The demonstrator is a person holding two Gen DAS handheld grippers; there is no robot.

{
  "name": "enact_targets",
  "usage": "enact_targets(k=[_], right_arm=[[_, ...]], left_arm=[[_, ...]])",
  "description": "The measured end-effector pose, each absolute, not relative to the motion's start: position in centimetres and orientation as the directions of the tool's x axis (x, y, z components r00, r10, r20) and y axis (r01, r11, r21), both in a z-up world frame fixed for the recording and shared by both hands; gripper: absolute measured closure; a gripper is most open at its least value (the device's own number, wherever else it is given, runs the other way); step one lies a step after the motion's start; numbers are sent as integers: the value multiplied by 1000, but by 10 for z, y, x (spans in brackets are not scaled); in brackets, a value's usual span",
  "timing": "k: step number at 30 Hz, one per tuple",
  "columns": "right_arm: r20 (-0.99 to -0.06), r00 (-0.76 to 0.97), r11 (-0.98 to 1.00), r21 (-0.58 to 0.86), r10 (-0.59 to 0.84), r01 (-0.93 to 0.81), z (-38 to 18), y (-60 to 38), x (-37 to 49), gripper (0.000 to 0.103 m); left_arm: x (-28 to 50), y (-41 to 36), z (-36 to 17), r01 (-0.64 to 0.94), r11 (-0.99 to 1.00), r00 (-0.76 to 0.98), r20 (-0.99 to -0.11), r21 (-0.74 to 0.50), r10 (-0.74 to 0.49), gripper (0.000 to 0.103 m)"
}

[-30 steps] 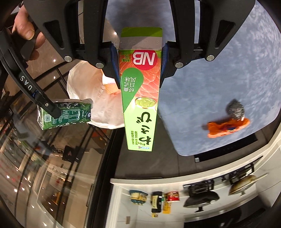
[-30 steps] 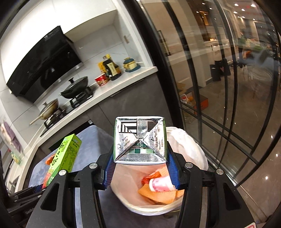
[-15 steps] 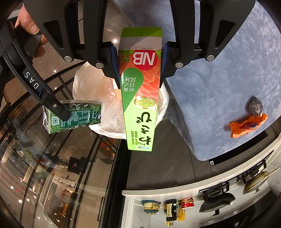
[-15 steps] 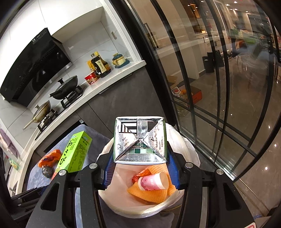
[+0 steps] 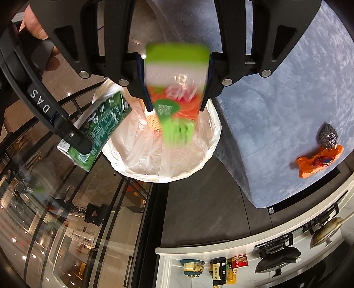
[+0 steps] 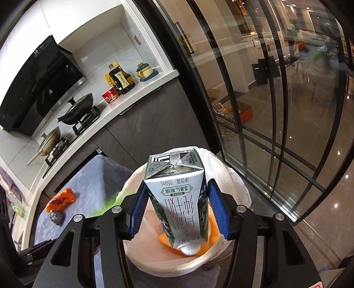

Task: Collect trash
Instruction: 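Carry the wasabi box and milk carton over the bin with both grippers, then open both grippers to drop the wasabi box and milk carton into the bin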

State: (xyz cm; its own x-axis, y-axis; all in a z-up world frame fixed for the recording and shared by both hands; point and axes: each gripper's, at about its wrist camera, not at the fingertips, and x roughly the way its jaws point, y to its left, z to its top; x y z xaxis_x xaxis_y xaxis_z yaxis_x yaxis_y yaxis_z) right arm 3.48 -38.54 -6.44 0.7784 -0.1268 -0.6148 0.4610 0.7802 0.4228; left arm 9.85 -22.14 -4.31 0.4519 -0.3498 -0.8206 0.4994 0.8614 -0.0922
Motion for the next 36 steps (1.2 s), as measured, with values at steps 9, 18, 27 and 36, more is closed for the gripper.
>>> enact_targets(k=[9,18,27,36], right_arm=[[-604,786,782,425,-130,456,-62,-386,35,49],[-594,795,791,426,-122,440,-57,-381,35,49],[-588,800,803,417,-119,426,-52,-373,36,49],[-587,803,821,406,-103,402,-47,-355,42,49]], left_arm=[[102,-222,-44,487,869,456,-822,-90,-341,63],[103,-213,-29,466,880,499,-794,-93,-348,50],[108,-202,-21,450,887,519,-778,-103,-354,50],[114,-180,-17,410,904,537,-770,-118,-344,50]])
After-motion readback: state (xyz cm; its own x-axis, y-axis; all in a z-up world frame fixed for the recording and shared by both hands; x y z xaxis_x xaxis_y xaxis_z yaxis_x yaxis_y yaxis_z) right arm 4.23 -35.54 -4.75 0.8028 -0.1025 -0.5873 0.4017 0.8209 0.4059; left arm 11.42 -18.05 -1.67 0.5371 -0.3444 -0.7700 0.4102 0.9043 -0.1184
